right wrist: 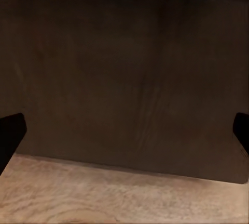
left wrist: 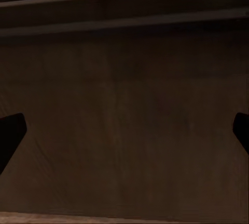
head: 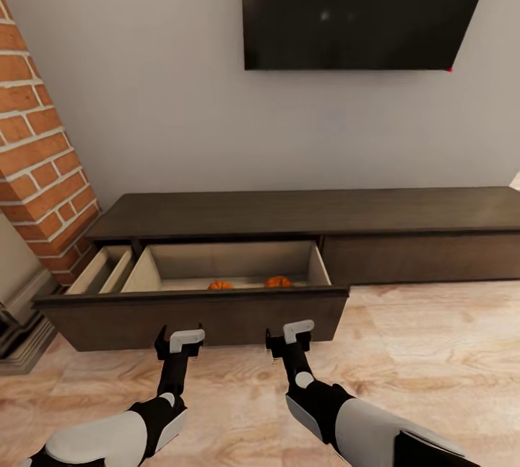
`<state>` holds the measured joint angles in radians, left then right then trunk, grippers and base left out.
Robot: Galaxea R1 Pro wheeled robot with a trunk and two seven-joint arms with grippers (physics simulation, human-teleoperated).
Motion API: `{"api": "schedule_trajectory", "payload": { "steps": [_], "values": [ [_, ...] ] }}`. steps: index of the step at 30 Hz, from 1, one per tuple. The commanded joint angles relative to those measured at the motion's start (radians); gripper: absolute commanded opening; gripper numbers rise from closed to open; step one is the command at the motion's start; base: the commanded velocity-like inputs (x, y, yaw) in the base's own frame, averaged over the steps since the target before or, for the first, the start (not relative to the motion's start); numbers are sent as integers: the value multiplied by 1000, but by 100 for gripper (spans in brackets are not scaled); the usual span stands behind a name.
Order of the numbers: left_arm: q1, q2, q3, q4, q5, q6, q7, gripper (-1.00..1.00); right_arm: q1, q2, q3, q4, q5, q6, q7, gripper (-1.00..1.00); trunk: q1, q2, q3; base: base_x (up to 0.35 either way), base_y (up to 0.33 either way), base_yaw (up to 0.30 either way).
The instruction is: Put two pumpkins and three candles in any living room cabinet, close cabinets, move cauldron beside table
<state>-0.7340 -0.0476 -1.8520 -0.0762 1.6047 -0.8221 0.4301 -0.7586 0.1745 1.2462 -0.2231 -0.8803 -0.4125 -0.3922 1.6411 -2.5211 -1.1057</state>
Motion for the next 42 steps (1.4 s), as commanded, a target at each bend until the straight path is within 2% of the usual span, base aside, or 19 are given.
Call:
{"api": "schedule_trajectory", "payload": {
  "steps": [1,16,42],
  "values": [
    [-1,1,-9,-2,1,-1,10,100,-1,0,8,1,-8,-3,-4,100,0,0,-1,315,0,0],
    [-1,3,-7,-2,1,-6,10,100,-1,0,7,2,-6,-3,-2,100,0,0,-1,288,0,0],
    [-1,3,-7,-2,1,-6,10,100,-1,0,8,2,-6,-3,-2,100,0,0,-1,174,0,0]
  ]
}}
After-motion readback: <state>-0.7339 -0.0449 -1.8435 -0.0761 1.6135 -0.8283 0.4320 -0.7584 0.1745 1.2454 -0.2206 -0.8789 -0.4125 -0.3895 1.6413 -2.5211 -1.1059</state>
